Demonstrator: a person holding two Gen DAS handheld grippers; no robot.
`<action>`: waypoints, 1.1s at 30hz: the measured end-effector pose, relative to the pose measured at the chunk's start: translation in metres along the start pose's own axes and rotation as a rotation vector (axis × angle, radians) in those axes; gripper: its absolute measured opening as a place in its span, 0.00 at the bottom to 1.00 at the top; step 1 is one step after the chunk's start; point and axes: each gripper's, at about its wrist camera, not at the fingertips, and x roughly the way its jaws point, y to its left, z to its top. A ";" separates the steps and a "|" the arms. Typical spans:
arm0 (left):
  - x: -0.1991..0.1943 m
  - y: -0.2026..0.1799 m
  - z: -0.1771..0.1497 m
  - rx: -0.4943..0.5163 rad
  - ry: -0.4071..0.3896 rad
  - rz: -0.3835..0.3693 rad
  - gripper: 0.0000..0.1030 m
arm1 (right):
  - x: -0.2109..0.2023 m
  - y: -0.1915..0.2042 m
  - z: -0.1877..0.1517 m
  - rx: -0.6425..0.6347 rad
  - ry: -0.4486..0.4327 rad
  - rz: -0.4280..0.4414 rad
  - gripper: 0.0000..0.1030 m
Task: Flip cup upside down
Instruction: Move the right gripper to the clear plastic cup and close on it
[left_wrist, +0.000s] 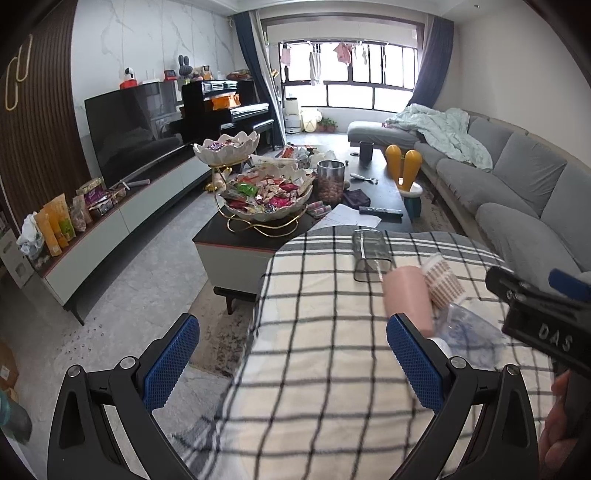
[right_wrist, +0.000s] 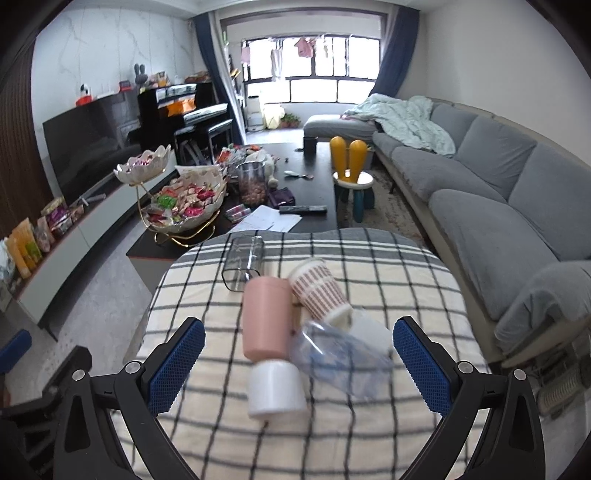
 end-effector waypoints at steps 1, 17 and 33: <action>0.009 0.002 0.003 0.007 0.000 0.007 1.00 | 0.008 0.004 0.006 -0.006 0.006 0.001 0.99; 0.132 0.026 0.036 0.011 0.091 -0.011 1.00 | 0.179 0.073 0.063 -0.067 0.229 -0.003 0.99; 0.220 0.033 0.045 0.012 0.205 -0.086 1.00 | 0.292 0.079 0.057 -0.010 0.457 0.017 0.99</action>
